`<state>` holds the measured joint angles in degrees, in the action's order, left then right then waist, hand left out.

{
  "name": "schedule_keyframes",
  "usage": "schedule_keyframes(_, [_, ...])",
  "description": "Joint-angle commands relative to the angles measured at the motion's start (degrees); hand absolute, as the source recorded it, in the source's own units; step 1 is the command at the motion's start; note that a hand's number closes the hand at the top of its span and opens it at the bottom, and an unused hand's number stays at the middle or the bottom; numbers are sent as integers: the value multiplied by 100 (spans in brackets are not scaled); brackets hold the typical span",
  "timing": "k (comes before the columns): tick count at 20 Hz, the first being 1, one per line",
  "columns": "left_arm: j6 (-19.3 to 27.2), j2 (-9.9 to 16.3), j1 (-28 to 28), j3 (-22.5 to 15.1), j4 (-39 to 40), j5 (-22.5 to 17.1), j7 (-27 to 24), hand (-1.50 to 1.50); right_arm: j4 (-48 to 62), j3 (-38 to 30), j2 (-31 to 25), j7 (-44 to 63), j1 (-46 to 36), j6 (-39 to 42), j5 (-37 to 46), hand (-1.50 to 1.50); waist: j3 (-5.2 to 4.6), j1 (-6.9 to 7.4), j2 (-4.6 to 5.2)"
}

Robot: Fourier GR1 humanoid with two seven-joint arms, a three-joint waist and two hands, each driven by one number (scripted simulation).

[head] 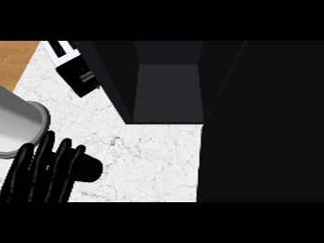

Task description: Pick up the wine, place it into the cabinet and close the cabinet

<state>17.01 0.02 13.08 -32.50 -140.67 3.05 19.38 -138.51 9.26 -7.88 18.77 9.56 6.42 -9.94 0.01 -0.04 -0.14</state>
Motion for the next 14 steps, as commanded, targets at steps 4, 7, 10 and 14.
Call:
schedule_keyframes(4, [430, 61, -374, -122, -627, 497, 887, -150, -479, -395, -132, 812, -640, -212, -236, -150, 0, 18, 3])
schedule_keyframes(7, [456, 212, -381, 370, -672, 232, 828, -150, -784, -361, -116, 876, -437, -220, -238, -150, -3, -5, 0])
schedule_keyframes(10, [591, 259, -451, 460, -771, 299, 1015, -150, -402, 70, 91, 724, -569, -328, 286, -150, -3, 14, 3])
schedule_keyframes(14, [582, 312, -746, 826, -584, 147, 1175, -150, -871, 64, -3, 931, -239, -266, 150, -150, -1, -25, 1])
